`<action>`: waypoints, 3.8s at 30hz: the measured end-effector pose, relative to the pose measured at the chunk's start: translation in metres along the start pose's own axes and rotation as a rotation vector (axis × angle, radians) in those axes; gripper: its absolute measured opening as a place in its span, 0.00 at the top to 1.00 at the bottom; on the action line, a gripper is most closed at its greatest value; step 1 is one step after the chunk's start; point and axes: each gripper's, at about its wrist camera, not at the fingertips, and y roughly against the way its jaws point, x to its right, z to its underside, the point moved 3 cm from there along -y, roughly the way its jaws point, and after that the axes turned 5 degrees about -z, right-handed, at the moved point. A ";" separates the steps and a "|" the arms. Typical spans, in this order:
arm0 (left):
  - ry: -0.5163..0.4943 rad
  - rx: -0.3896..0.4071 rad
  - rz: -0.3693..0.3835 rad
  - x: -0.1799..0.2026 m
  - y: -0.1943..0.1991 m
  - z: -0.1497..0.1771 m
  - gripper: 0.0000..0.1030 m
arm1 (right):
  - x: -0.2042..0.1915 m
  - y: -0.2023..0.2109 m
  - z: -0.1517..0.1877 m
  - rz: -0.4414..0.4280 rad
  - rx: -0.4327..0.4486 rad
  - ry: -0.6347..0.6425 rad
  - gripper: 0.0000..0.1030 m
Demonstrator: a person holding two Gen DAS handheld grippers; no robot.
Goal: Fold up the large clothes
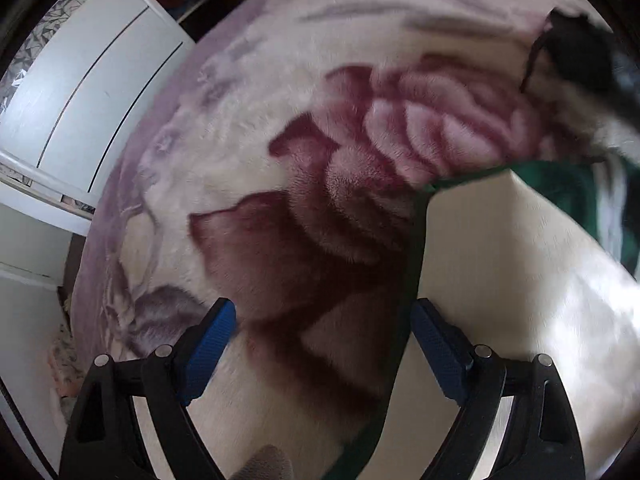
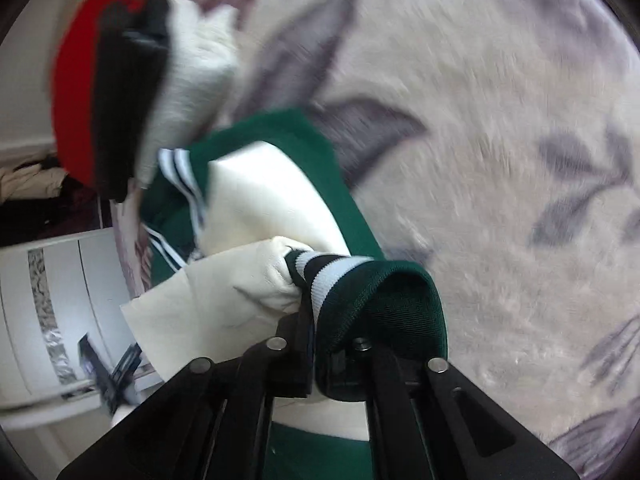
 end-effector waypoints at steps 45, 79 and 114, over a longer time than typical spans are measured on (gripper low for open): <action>-0.027 -0.066 0.007 -0.043 0.074 0.288 0.00 | 0.036 -0.021 0.123 0.497 -0.146 0.234 0.86; 0.206 -0.132 -0.142 0.117 0.146 0.402 0.00 | -0.033 0.065 -0.162 -0.006 -0.238 0.255 0.39; -0.268 -0.111 0.067 0.324 0.169 0.452 0.95 | -0.067 0.054 -0.152 -0.025 -0.352 0.270 0.31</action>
